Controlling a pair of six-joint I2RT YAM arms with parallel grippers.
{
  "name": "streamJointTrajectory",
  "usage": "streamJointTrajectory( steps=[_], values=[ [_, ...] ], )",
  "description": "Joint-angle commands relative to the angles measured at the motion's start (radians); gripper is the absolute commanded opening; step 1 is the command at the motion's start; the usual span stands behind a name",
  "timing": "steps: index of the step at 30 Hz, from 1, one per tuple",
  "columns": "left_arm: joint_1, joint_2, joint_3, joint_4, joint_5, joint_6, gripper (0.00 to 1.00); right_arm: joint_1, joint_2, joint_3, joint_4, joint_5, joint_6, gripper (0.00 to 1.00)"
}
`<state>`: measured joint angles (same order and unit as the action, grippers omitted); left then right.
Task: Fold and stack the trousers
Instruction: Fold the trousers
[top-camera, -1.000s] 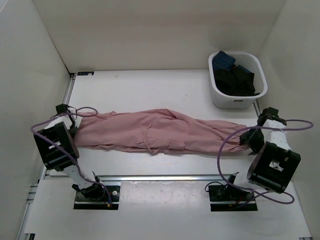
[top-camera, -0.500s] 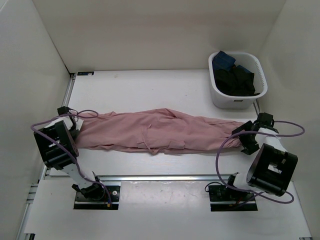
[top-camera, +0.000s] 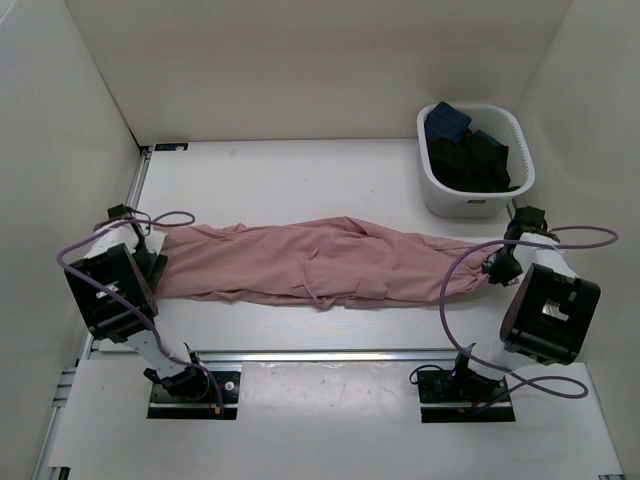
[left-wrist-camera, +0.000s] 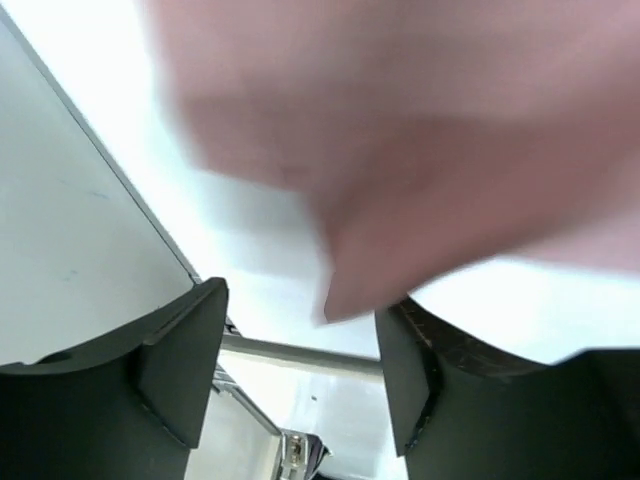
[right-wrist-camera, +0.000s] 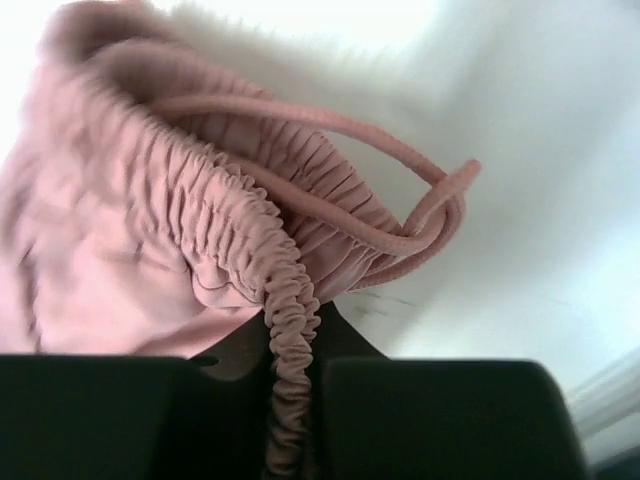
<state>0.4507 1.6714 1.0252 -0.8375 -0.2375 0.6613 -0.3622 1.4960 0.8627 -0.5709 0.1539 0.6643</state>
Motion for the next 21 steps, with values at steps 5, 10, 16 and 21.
streamJointTrajectory(
  steps=[5, 10, 16, 21],
  values=[
    [-0.013, -0.093, 0.257, -0.239, 0.331, -0.011, 0.76, 0.133, -0.166, 0.405, -0.282, 0.514, -0.198, 0.00],
    [-0.134, 0.020, 0.266, -0.239, 0.360, -0.121, 0.76, 0.608, -0.122, 0.547, -0.390, 0.760, -0.252, 0.00],
    [-0.193, 0.074, 0.245, -0.186, 0.435, -0.204, 0.76, 1.061, 0.059, 0.642, -0.586, 0.796, 0.163, 0.00],
    [-0.294, 0.083, 0.165, -0.132, 0.458, -0.224, 0.76, 1.281, 0.252, 0.771, -0.688, 0.786, 0.369, 0.00]
  ],
)
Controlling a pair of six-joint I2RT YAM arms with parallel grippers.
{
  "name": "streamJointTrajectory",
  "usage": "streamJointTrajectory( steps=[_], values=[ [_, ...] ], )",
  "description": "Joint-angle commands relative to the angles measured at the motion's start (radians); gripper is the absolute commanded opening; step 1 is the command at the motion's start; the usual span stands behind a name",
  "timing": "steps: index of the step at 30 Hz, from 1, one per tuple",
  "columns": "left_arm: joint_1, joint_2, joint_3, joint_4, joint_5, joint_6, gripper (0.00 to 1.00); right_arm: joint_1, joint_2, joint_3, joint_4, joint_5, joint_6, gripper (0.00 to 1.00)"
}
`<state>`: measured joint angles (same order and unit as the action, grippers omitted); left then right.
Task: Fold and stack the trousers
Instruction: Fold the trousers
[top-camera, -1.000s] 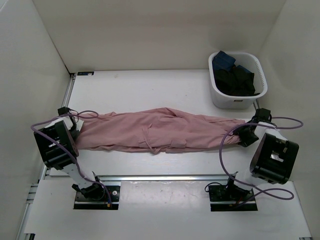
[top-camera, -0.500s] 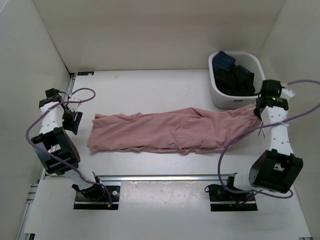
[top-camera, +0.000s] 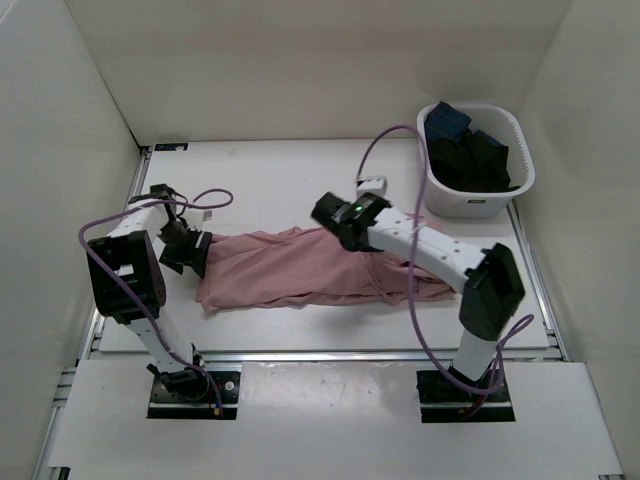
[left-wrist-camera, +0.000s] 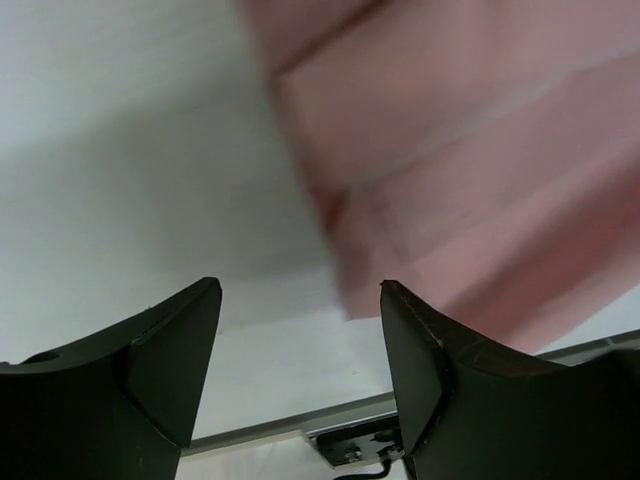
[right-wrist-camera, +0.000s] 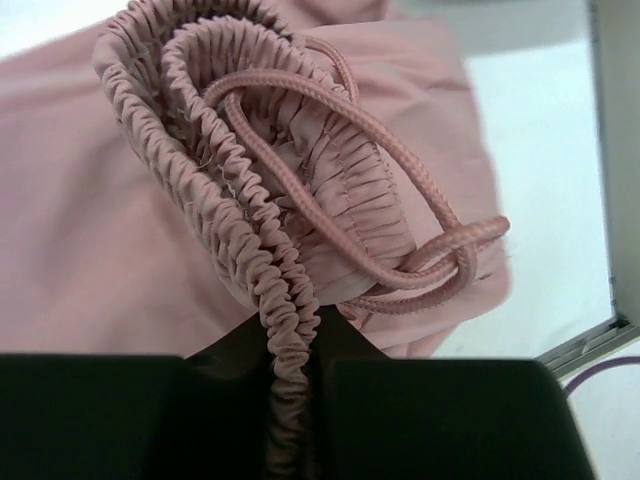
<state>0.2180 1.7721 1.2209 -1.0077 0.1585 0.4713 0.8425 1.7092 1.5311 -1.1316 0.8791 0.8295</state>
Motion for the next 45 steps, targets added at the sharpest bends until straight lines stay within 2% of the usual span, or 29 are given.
streamJointTrajectory(
  steps=[1, 3, 9, 11, 12, 14, 15, 16, 18, 20, 23, 25, 27, 28, 29, 30, 32, 33, 35, 36, 39, 43, 45],
  values=[
    [-0.075, -0.017, -0.044, 0.052, 0.046, -0.046, 0.76, 0.126, 0.082, 0.118, -0.141, 0.072, 0.250, 0.00],
    [-0.098, -0.007, -0.076, 0.090, 0.004, -0.046, 0.76, 0.162, 0.108, 0.129, -0.142, 0.072, 0.279, 0.00],
    [-0.111, 0.004, -0.101, 0.121, 0.004, -0.056, 0.76, 0.239, 0.138, 0.100, -0.019, 0.031, 0.316, 0.00],
    [-0.111, 0.013, -0.101, 0.121, 0.004, -0.056, 0.76, 0.248, 0.176, 0.100, 0.030, 0.021, 0.286, 0.06],
    [-0.111, 0.013, -0.101, 0.121, 0.004, -0.056, 0.76, 0.248, 0.190, 0.100, 0.047, -0.017, 0.228, 0.11],
    [-0.111, 0.013, -0.090, 0.121, -0.005, -0.056, 0.76, 0.266, 0.227, 0.130, 0.081, -0.055, 0.171, 0.39],
    [-0.111, 0.013, -0.090, 0.121, -0.005, -0.056, 0.76, 0.291, 0.227, 0.139, 0.099, -0.074, 0.089, 0.54],
    [-0.111, 0.013, -0.090, 0.121, -0.014, -0.056, 0.76, 0.306, 0.227, 0.155, 0.151, -0.092, 0.036, 0.73],
    [-0.111, 0.013, -0.080, 0.121, -0.028, -0.056, 0.76, 0.367, 0.208, 0.178, 0.199, -0.120, -0.095, 0.86],
    [-0.111, 0.013, -0.080, 0.121, -0.037, -0.046, 0.76, 0.409, 0.158, 0.216, 0.266, -0.120, -0.179, 0.90],
    [-0.111, 0.003, -0.080, 0.121, -0.037, -0.046, 0.77, 0.452, 0.081, 0.251, 0.233, -0.010, -0.176, 0.89],
    [-0.111, 0.003, -0.080, 0.121, -0.037, -0.046, 0.77, 0.452, 0.000, 0.212, 0.205, 0.064, -0.079, 0.84],
    [-0.111, -0.006, -0.080, 0.121, -0.037, -0.046, 0.77, 0.400, -0.077, 0.123, 0.205, 0.092, -0.031, 0.66],
    [-0.111, -0.007, -0.080, 0.121, -0.037, -0.046, 0.77, 0.361, -0.089, 0.039, 0.205, 0.051, 0.011, 0.58],
    [-0.111, -0.007, -0.080, 0.121, -0.037, -0.046, 0.77, 0.264, -0.089, 0.008, 0.205, -0.006, 0.028, 0.49],
    [-0.111, -0.007, -0.080, 0.121, -0.037, -0.046, 0.77, 0.219, -0.089, -0.024, 0.228, -0.062, 0.028, 0.29],
    [-0.111, -0.007, -0.071, 0.110, -0.037, -0.056, 0.77, 0.120, -0.089, -0.136, 0.333, -0.177, -0.007, 0.14],
    [-0.111, -0.016, -0.070, 0.110, -0.037, -0.056, 0.77, 0.092, -0.079, -0.173, 0.375, -0.219, -0.032, 0.02],
    [-0.111, -0.016, -0.070, 0.101, -0.037, -0.065, 0.77, 0.022, -0.059, -0.232, 0.450, -0.322, -0.073, 0.00],
    [-0.111, -0.016, -0.070, 0.101, -0.046, -0.065, 0.77, 0.006, -0.033, -0.271, 0.502, -0.423, -0.082, 0.00],
    [-0.111, -0.016, -0.070, 0.092, -0.056, -0.065, 0.77, -0.037, 0.044, -0.298, 0.504, -0.524, -0.082, 0.00],
    [-0.111, -0.016, -0.070, 0.092, -0.065, -0.065, 0.77, -0.060, 0.081, -0.227, 0.417, -0.503, -0.122, 0.00],
    [-0.111, -0.016, -0.070, 0.092, -0.074, -0.065, 0.77, -0.060, -0.003, -0.200, 0.389, -0.459, -0.131, 0.15]
  ],
)
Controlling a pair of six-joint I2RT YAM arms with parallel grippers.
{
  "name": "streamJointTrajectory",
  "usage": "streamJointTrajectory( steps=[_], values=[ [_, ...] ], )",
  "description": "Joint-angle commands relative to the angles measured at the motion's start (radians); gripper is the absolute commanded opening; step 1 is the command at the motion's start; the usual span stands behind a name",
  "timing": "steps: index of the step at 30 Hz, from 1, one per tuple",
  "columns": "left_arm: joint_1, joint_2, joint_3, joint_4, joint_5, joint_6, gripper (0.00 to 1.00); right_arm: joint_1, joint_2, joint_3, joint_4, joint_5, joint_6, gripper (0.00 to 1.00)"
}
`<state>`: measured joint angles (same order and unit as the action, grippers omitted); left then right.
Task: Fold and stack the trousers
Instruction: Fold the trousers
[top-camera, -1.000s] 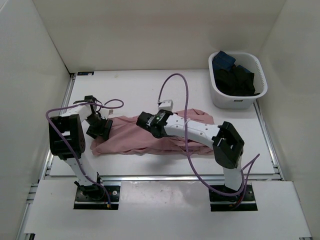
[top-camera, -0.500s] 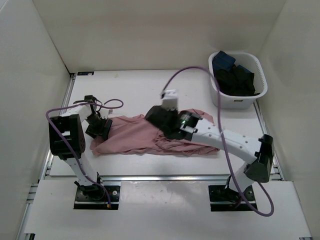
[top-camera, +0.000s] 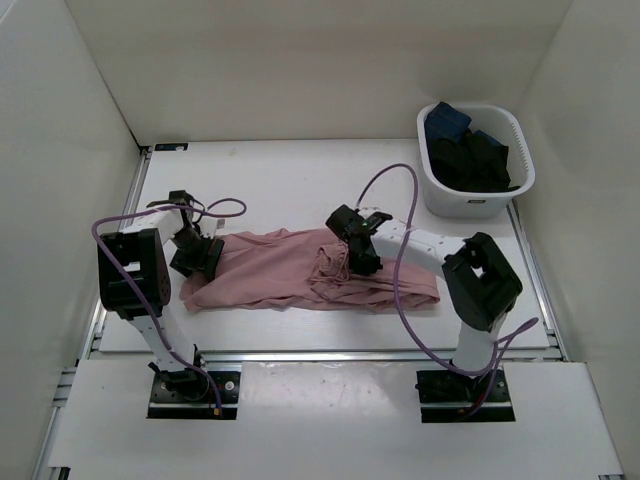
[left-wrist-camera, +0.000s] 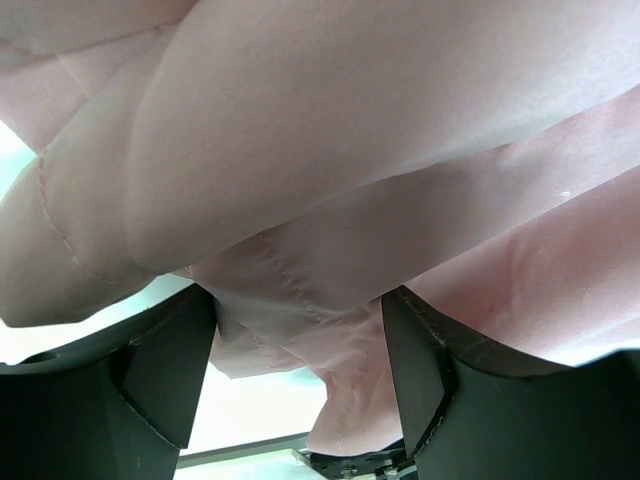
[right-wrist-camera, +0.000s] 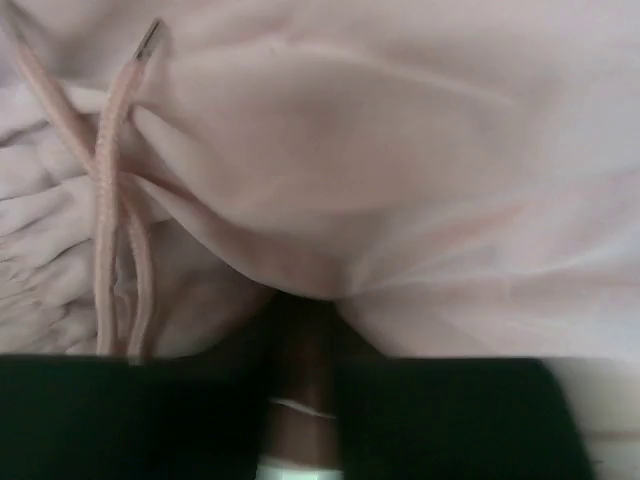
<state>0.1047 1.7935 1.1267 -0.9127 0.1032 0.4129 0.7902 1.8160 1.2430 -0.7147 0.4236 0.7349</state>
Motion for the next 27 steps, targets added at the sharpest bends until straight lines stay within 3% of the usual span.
streamJointTrajectory(
  steps=[1, 3, 5, 8, 9, 11, 18, 23, 24, 25, 27],
  values=[
    [0.003, -0.037, 0.024, -0.003, -0.019, -0.006, 0.77, -0.019, -0.145, 0.098, -0.052, 0.045, -0.037, 0.43],
    [0.003, -0.046, 0.024, -0.003, -0.019, -0.006, 0.77, -0.054, -0.259, 0.084, -0.061, 0.084, -0.023, 0.73],
    [0.003, -0.046, 0.024, -0.003, -0.019, -0.006, 0.78, -0.146, -0.366, 0.037, -0.071, 0.072, -0.011, 0.90],
    [0.003, -0.055, 0.024, -0.003, -0.019, -0.006, 0.78, -0.323, -0.479, -0.126, 0.005, -0.101, -0.044, 0.99],
    [0.003, -0.056, 0.024, -0.003, -0.019, -0.006, 0.78, -0.432, -0.495, -0.170, 0.035, -0.191, -0.096, 0.99],
    [0.003, -0.056, 0.024, -0.003, -0.019, -0.006, 0.78, -0.518, -0.504, -0.264, 0.104, -0.427, -0.136, 0.99],
    [0.003, -0.056, 0.024, -0.012, -0.019, -0.006, 0.78, -0.701, -0.454, -0.457, 0.418, -0.656, -0.224, 0.99],
    [0.003, -0.056, 0.024, -0.012, -0.019, -0.016, 0.78, -0.720, -0.402, -0.575, 0.454, -0.692, -0.215, 0.96],
    [0.003, -0.056, 0.024, -0.012, -0.019, -0.016, 0.78, -0.720, -0.402, -0.588, 0.454, -0.692, -0.215, 0.93],
    [0.003, -0.056, 0.015, -0.012, -0.028, -0.016, 0.78, -0.720, -0.386, -0.588, 0.454, -0.701, -0.215, 0.76],
    [0.003, -0.056, 0.015, -0.012, -0.028, -0.016, 0.78, -0.739, -0.374, -0.597, 0.454, -0.712, -0.224, 0.56]
  ],
)
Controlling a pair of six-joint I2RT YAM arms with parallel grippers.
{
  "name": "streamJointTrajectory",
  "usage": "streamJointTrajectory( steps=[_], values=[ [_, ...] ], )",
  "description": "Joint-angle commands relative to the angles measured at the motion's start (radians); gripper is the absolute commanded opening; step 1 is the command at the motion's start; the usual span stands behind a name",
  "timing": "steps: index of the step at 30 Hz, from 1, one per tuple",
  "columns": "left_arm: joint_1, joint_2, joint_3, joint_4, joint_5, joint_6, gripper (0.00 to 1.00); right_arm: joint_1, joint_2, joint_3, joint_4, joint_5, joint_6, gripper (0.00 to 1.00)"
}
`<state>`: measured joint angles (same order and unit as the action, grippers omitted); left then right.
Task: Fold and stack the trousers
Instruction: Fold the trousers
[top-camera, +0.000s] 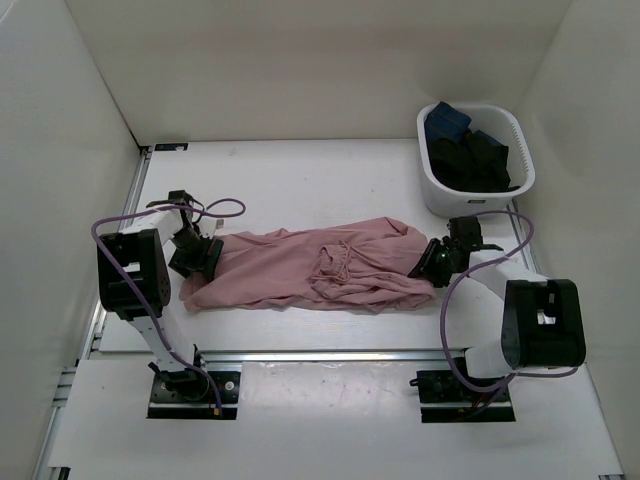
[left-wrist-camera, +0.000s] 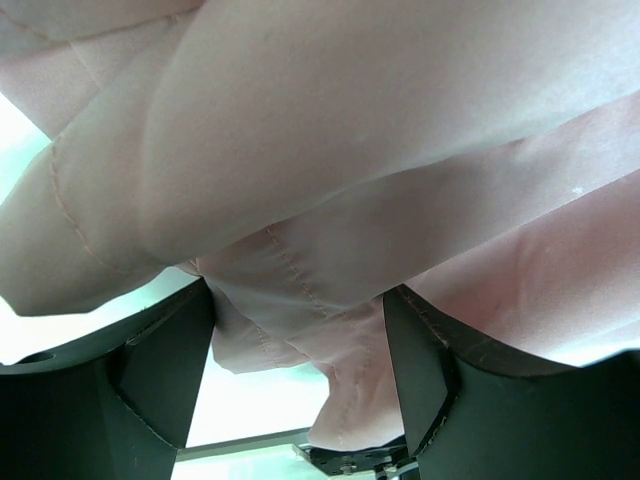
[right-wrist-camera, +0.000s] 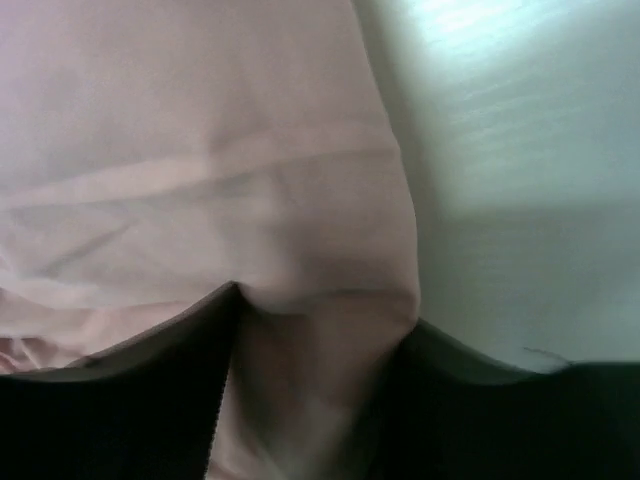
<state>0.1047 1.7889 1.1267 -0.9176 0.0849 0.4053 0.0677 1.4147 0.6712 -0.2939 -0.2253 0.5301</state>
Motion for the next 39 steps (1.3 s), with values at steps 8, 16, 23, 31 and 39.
streamJointTrajectory(
  steps=[8, 16, 23, 31, 39],
  values=[
    [0.003, -0.095, 0.177, -0.113, 0.124, -0.042, 0.87, -0.131, -0.108, 0.262, -0.412, 0.111, -0.143, 0.00],
    [-0.181, -0.105, 0.240, -0.182, 0.085, -0.065, 0.95, 0.073, -0.051, 0.834, -0.872, 0.484, -0.269, 0.00],
    [-0.318, 0.012, 0.199, -0.182, 0.195, -0.054, 0.94, 0.709, 0.337, 1.208, -1.125, 0.724, -0.081, 0.00],
    [-0.433, 0.164, 0.139, -0.133, 0.294, -0.031, 0.54, 0.998, 0.587, 1.427, -1.160, 0.833, 0.065, 0.00],
    [-0.442, 0.193, 0.110, -0.109, 0.355, -0.020, 0.14, 1.032, 0.445, 1.270, -1.074, 0.944, 0.188, 0.00]
  ],
)
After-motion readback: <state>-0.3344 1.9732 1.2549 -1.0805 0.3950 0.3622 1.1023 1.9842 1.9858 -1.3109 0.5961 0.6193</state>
